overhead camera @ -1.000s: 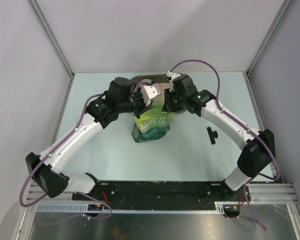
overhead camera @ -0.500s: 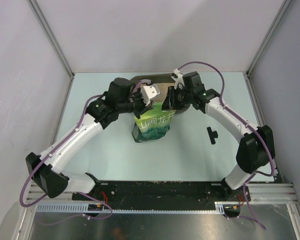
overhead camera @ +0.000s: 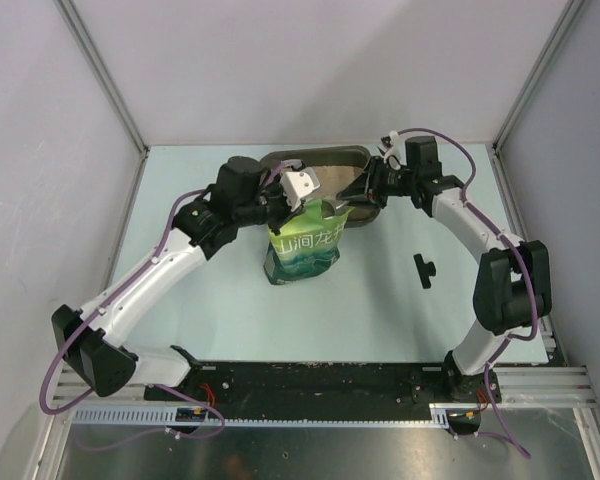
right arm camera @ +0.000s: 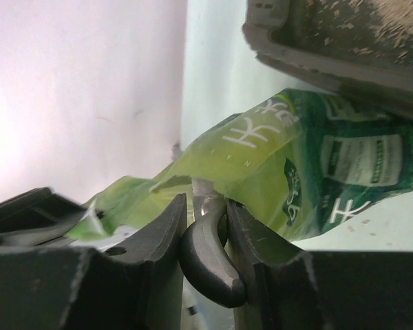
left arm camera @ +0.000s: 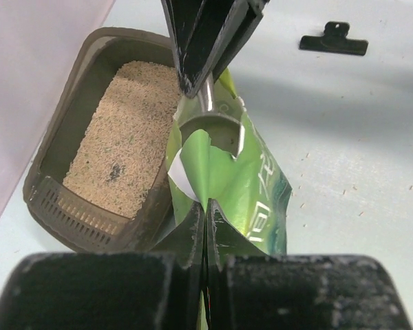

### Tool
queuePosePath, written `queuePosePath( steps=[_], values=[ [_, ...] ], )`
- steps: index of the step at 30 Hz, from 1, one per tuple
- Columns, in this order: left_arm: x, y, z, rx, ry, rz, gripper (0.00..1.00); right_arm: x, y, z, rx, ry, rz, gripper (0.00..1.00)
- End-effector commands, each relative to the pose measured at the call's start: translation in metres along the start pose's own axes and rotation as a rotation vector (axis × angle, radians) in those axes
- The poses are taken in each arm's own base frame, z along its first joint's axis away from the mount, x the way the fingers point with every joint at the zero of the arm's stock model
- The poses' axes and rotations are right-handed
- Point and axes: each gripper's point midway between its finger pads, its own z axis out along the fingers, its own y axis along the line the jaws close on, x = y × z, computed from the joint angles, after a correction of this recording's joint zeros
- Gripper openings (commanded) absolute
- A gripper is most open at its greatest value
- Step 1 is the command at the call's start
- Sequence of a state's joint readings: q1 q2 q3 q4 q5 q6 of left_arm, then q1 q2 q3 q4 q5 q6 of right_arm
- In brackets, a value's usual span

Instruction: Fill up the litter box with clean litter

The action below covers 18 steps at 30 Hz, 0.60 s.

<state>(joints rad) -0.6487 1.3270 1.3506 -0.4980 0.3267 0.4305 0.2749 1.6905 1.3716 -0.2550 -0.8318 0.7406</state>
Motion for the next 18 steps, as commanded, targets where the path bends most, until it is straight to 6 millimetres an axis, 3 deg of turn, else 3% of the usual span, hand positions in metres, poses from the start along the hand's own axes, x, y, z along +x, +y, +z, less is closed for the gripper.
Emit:
queuePosePath(
  steps=[1,12,18],
  values=[
    [-0.017,0.008,-0.023,-0.066,-0.061,0.082,0.00,-0.019,0.042,-0.030,-0.207,0.007,0.054,0.00],
    [-0.013,0.013,-0.025,-0.077,-0.035,0.162,0.00,-0.052,0.032,-0.078,-0.237,-0.083,0.056,0.00],
    [-0.019,0.019,-0.027,-0.098,-0.037,0.185,0.00,-0.052,0.020,-0.091,-0.217,-0.088,0.031,0.00]
  ],
)
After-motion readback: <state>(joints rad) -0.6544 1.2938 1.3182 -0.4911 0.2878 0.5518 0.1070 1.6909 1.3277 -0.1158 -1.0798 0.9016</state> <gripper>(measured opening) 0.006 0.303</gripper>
